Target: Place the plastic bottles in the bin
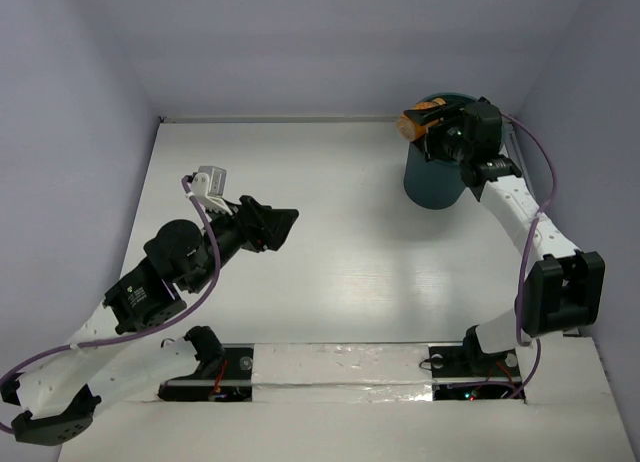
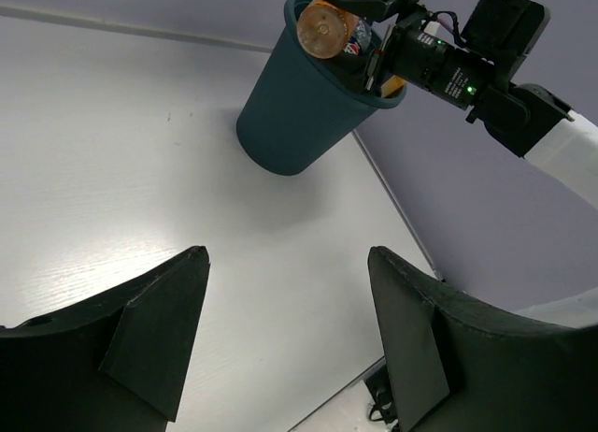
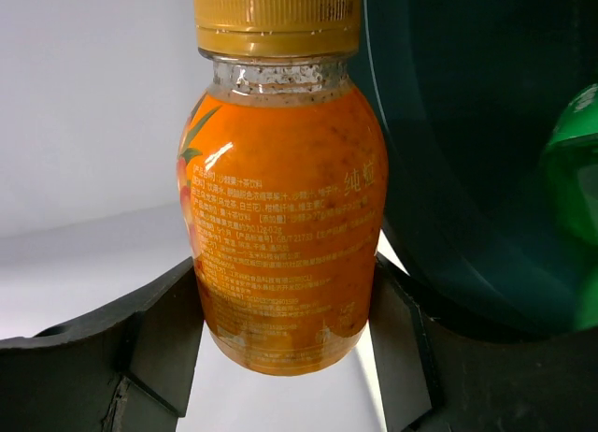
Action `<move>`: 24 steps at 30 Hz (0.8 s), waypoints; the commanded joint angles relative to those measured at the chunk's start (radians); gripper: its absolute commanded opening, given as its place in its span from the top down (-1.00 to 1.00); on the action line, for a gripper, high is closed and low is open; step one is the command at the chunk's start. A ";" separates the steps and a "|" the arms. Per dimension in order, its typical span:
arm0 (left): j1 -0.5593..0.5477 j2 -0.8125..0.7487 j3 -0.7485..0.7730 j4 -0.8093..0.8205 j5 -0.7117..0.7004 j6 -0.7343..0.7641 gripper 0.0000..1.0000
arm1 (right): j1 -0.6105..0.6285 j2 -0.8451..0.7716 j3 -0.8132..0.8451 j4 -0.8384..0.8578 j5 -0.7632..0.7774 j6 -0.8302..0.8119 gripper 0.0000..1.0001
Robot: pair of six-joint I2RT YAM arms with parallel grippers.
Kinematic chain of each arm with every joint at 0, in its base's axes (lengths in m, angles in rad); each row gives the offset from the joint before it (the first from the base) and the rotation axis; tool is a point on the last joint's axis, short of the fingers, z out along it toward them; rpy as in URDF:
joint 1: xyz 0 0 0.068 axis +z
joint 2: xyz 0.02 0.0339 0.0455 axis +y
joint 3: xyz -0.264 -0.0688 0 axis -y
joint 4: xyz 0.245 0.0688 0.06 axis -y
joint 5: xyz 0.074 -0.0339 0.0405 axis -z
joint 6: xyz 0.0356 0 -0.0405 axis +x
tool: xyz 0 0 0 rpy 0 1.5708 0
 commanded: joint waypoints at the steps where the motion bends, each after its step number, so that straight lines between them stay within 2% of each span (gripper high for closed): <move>1: -0.007 0.006 0.030 0.030 -0.004 0.022 -0.32 | -0.018 -0.047 -0.055 0.189 -0.044 0.121 -0.23; 3: -0.007 0.004 0.028 0.029 -0.004 0.020 -0.32 | -0.027 -0.058 -0.073 0.226 -0.040 0.146 -0.27; 12: -0.007 0.003 0.034 0.021 0.003 0.009 -0.32 | -0.027 -0.084 -0.043 0.220 0.013 0.185 -0.70; 20: -0.007 0.001 0.041 0.019 -0.004 0.002 -0.32 | -0.036 -0.111 -0.044 0.217 0.008 0.196 -0.79; 23: -0.007 0.004 0.047 0.010 -0.018 0.002 -0.32 | -0.036 -0.130 -0.038 0.232 -0.006 0.193 -0.75; 24: -0.007 0.004 0.057 0.006 -0.024 0.005 -0.32 | -0.036 -0.147 -0.029 0.229 -0.007 0.187 -0.67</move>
